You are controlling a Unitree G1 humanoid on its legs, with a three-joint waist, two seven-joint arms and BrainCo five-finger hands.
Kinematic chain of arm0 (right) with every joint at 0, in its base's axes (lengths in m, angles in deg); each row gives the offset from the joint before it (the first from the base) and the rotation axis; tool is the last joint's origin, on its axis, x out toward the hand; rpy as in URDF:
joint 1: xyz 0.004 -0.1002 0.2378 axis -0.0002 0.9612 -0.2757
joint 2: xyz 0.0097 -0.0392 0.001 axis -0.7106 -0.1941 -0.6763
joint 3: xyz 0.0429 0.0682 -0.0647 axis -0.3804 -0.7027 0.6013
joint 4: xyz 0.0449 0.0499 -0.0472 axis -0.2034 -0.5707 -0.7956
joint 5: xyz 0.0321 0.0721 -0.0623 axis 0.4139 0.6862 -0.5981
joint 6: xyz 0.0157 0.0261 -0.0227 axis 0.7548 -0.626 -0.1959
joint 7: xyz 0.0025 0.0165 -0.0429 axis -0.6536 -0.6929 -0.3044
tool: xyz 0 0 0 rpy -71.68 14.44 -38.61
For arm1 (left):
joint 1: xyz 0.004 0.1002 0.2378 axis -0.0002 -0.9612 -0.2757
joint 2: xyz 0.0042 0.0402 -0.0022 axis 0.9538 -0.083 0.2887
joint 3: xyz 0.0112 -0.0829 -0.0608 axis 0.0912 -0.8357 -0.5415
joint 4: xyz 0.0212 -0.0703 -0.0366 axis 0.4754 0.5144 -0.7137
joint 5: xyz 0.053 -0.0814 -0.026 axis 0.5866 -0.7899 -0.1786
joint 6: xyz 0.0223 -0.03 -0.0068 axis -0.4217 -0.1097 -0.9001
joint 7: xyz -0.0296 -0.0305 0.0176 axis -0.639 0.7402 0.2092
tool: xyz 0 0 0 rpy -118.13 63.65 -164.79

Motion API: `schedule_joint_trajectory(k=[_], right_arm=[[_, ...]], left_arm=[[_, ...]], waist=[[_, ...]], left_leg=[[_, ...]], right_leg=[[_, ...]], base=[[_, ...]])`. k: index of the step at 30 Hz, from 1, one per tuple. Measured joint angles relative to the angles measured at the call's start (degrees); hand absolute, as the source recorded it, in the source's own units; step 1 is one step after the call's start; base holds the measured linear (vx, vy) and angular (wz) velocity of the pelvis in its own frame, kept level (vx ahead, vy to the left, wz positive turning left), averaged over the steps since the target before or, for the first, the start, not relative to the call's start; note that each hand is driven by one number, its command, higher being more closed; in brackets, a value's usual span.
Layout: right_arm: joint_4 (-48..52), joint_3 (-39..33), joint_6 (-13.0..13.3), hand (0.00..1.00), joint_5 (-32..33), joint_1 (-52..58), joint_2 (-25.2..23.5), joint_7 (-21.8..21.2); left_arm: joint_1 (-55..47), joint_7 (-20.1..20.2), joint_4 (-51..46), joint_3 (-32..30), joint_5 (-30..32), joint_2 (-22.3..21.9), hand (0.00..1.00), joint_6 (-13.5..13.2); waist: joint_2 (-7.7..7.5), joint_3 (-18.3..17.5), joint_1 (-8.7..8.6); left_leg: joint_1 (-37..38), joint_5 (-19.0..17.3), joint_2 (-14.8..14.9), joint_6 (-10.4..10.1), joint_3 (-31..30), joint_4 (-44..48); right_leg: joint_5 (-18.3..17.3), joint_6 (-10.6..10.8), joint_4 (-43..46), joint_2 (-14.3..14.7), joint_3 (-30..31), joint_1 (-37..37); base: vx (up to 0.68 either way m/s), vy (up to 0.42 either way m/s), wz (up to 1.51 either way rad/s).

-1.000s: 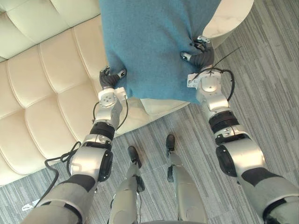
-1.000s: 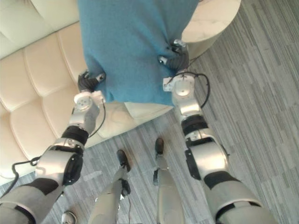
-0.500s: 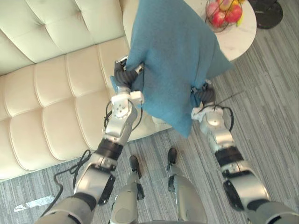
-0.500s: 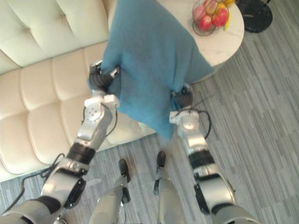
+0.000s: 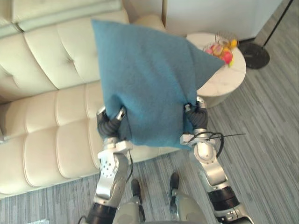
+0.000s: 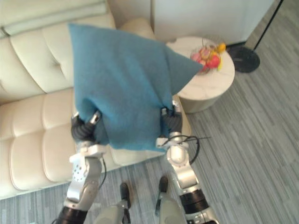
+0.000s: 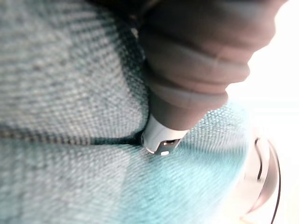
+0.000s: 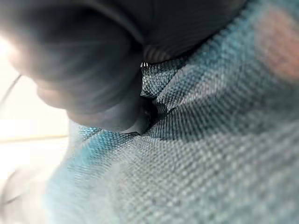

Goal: Pick up cushions and gather them together orderly.

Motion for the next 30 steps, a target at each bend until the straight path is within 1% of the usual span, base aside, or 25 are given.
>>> schedule_joint_trajectory(k=[1, 3, 4, 8, 10, 12, 13, 15, 16, 17, 18, 19, 20, 21, 22, 23, 25, 26, 28, 29, 30], right_arm=[[0.0, 0.35, 0.04, 1.0, -0.67, 0.07, 0.03, -0.27], [0.0, 1.32, 0.24, 1.0, -1.11, 0.74, 0.05, -1.11], [0.0, 1.42, 0.38, 1.0, -1.14, 1.02, 0.05, -1.14], [-0.01, 1.43, 1.13, 1.0, -2.19, 1.68, 0.63, -1.14], [-0.03, 1.43, 1.68, 1.0, -2.19, 2.16, 0.69, -1.14], [-0.08, 1.43, 2.08, 1.0, -2.19, 2.16, 0.99, -1.14], [-0.29, 1.42, 2.33, 1.0, -2.11, 2.16, 1.35, -1.12], [-0.39, 1.42, 2.36, 1.0, -2.1, 2.12, 1.41, -1.09], [-1.03, 1.41, 2.46, 1.0, -2.11, 1.93, 1.47, -1.08], [-1.38, 1.33, 2.48, 1.0, -2.12, 1.92, 1.69, -1.03], [-2.21, 1.11, 2.83, 1.0, -2.14, 1.66, 2.02, -0.94], [-2.94, 1.11, 2.96, 1.0, -2.2, 1.28, 2.3, -0.8], [-5.01, 1.11, 2.9, 1.0, -2.45, -0.27, 2.87, -0.73], [-5.27, 1.11, 2.68, 1.0, -2.68, -0.69, 2.95, -0.72], [-5.34, 1.09, 2.67, 1.0, -2.81, -0.86, 2.95, -0.57], [-5.31, 1.05, 2.67, 1.0, -2.81, -1.02, 2.97, -0.35], [-5.32, 0.93, 2.66, 1.0, -2.86, -1.81, 3.04, -0.31], [-5.35, 0.87, 2.58, 1.0, -3.02, -3.04, 3.09, -0.12], [-5.35, 0.87, 2.41, 1.0, -3.11, -3.32, 2.95, -0.04], [-5.4, 0.87, 2.26, 1.0, -3.11, -3.21, 2.88, 0.0], [-5.85, 0.85, 2.21, 1.0, -3.1, -2.83, 2.91, 0.18]], left_arm=[[-1.03, 0.01, -0.07, 0.17, -0.28, 0.2, 1.0, 0.03], [-4.31, 0.05, -0.65, 0.69, -0.31, 0.29, 1.0, 0.08], [-5.13, 0.07, -1.09, 0.97, -0.31, 0.3, 1.0, 0.1], [-6.39, 1.03, -1.55, 1.91, -0.31, 0.61, 1.0, 0.14], [-6.61, 1.06, -1.55, 2.41, -0.54, 0.62, 1.0, 0.14], [-6.65, 1.07, -1.55, 2.8, -0.54, 0.65, 1.0, 0.15], [-6.65, 1.25, -1.54, 3.13, -0.84, 0.73, 1.0, 0.18], [-6.64, 1.33, -1.54, 3.13, -1.21, 0.72, 1.0, 0.18], [-6.65, 1.4, -1.4, 3.12, -1.66, 0.69, 1.0, 0.26], [-6.64, 1.69, -1.16, 3.11, -2.07, 0.58, 1.0, 0.33], [-6.63, 2.2, -0.87, 3.12, -2.37, 0.3, 1.0, 0.34], [-6.63, 2.29, -0.69, 3.14, -2.48, 0.21, 1.0, 0.34], [-6.64, 2.57, -0.5, 3.15, -2.88, 0.21, 1.0, 0.41], [-6.64, 2.77, -0.5, 3.14, -3.05, 0.18, 1.0, 0.43], [-6.6, 3.26, -0.5, 3.13, -3.46, 0.19, 1.0, 0.42], [-6.33, 3.28, -0.5, 3.12, -3.56, 0.26, 1.0, 0.41], [-5.87, 3.28, -0.5, 3.11, -3.63, 0.27, 1.0, 0.35], [-5.19, 3.28, -0.48, 3.13, -4.23, 0.34, 1.0, 0.39], [-5.01, 3.28, -0.47, 3.14, -4.71, 0.59, 1.0, 0.37], [-5.01, 3.48, -0.33, 3.19, -4.75, 0.67, 1.0, 0.36], [-4.91, 3.85, 0.79, 3.47, -4.75, 0.58, 1.0, 0.23]], waist=[[0.02, -0.61, 0.07], [-0.03, -3.46, 0.26], [-0.05, -4.21, 0.27], [0.0, -6.01, 0.3], [0.05, -6.18, 0.22], [0.21, -6.2, 0.19], [0.31, -6.15, 0.05], [0.54, -6.07, 0.08], [1.1, -6.03, 0.63], [1.37, -6.03, 0.36], [1.61, -6.05, 0.26], [1.69, -6.07, 0.28], [2.5, -5.95, 0.68], [3.14, -6.08, 0.75], [3.64, -6.08, 0.32], [3.37, -5.99, 0.24], [2.83, -6.11, 0.07], [2.6, -6.07, 0.19], [2.28, -6.2, 0.53], [2.19, -6.14, 0.67], [2.21, -6.14, 0.79]], left_leg=[[0.29, -0.09, 0.0, 0.04, -0.13, -0.01], [0.6, -0.4, -0.05, 0.24, -0.27, -0.01], [0.6, -0.4, -0.07, 0.24, -0.31, -0.01], [1.63, -0.41, -0.06, 0.25, -0.67, 0.0], [1.81, -0.41, -0.06, 0.25, -1.16, 0.22], [0.08, -0.49, -0.16, 0.15, -2.62, 1.45], [-2.83, -0.99, -0.24, -0.19, -5.42, 4.36], [-5.0, -1.09, -0.22, -0.34, -7.21, 6.2], [-7.08, -2.7, 0.56, 0.27, -6.14, 6.28], [-7.64, -3.9, 1.97, 0.18, -0.79, 6.47], [-8.13, -4.26, 3.41, 0.32, 3.99, 7.34], [-8.42, -4.28, 4.14, 0.39, 6.6, 7.92], [-8.7, -4.29, 6.16, 0.41, 11.44, 9.34], [-8.78, -4.23, 7.04, 0.25, 13.22, 9.7], [-9.47, -3.7, 7.15, -0.06, 16.85, 10.28], [-9.67, -3.69, 7.15, -0.03, 20.84, 11.08], [-10.08, -3.68, 7.07, 0.02, 25.7, 12.36], [-11.21, -3.84, 5.22, 1.79, 25.81, 12.94], [-12.17, -5.21, 3.58, 3.97, 25.32, 14.62], [-13.91, -8.3, 3.39, 5.15, 24.65, 19.71], [-14.74, -11.36, 3.01, 6.0, 23.95, 23.6]], right_leg=[[0.0, 0.01, -0.48, -0.01, -0.04, 0.52], [0.08, 0.08, -1.44, -0.05, -0.01, 1.29], [0.08, 0.09, -1.45, -0.08, -0.02, 1.33], [0.14, 0.06, -1.81, -0.24, -0.26, 2.7], [0.14, 0.05, -1.88, -0.3, -0.75, 3.3], [0.31, -0.04, -1.7, -0.61, -2.58, 3.28], [0.26, -0.08, -1.48, -1.0, -5.56, 3.27], [-0.01, -0.37, -1.28, -1.3, -8.39, 3.26], [-0.24, -0.63, -1.04, -1.79, -12.47, 3.41], [-0.26, -0.6, -1.29, -2.75, -15.4, 4.08], [-0.38, -0.44, -1.28, -3.75, -17.58, 4.51], [-0.53, -0.38, -1.22, -4.32, -18.41, 4.63], [-1.19, 0.18, -1.08, -5.54, -20.11, 5.14], [-1.0, 0.64, -1.08, -6.01, -20.99, 5.41], [-0.33, 1.98, -1.41, -7.15, -23.02, 6.33], [0.59, 3.46, -1.81, -8.52, -24.73, 7.14], [1.59, 4.97, -3.06, -10.0, -26.43, 7.73], [2.16, 6.22, -3.38, -11.88, -27.07, 7.85], [2.15, 7.07, -2.64, -14.1, -27.6, 8.02], [1.0, 8.17, 0.72, -16.63, -28.43, 7.83], [-0.58, 7.14, 5.77, -19.29, -28.99, 7.35]], base=[[0.01, 0.006, 0.06], [0.0, 0.0, 0.0], [0.03, 0.0, 0.01], [0.0, -0.001, 0.03], [0.01, -0.007, 0.13], [-0.05, -0.009, 0.44], [-0.08, -0.015, 0.88], [-0.06, -0.013, 1.0], [-0.09, 0.004, 1.32], [-0.1, 0.057, 1.59], [-0.03, 0.066, 1.2], [-0.03, 0.174, 1.03], [-0.03, 0.166, 0.77], [-0.03, 0.274, 1.02], [0.0, 0.261, 0.91], [0.02, 0.27, 0.91], [0.05, 0.263, 0.72], [0.05, 0.262, 0.67], [0.07, 0.302, 0.48], [0.13, 0.384, 0.45], [0.17, 0.39, 0.43]])
